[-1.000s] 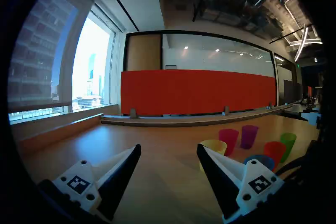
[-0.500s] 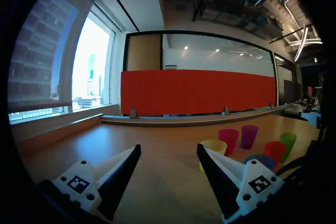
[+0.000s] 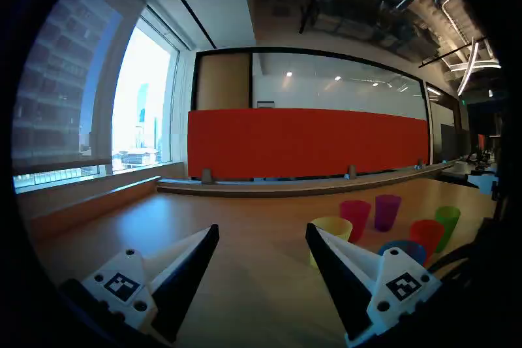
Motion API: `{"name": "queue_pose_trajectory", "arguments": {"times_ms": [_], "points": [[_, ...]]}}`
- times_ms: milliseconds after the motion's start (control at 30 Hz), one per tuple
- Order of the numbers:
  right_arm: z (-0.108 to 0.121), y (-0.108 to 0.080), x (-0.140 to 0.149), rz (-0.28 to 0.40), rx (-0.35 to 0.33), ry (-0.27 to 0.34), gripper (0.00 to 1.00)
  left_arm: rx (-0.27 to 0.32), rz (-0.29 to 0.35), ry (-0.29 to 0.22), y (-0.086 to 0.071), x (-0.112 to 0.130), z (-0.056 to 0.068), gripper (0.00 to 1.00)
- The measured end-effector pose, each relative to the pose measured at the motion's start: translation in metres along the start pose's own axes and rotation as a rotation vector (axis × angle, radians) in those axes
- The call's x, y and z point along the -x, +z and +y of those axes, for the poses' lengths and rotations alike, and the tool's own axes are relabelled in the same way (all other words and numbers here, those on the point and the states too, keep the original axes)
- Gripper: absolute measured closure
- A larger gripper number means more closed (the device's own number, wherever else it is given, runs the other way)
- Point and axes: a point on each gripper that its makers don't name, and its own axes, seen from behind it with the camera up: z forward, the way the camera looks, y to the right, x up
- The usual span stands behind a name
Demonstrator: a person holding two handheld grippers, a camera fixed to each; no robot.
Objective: Pour water
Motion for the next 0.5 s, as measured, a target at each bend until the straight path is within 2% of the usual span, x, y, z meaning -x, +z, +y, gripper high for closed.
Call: {"name": "queue_pose_trajectory", "arguments": {"times_ms": [500], "points": [[0.0004, -0.0004, 0.0, 0.0, 0.0, 0.0, 0.0, 0.0, 0.0, -0.002, 0.0018, 0.0008, -0.001, 0.01]]}}
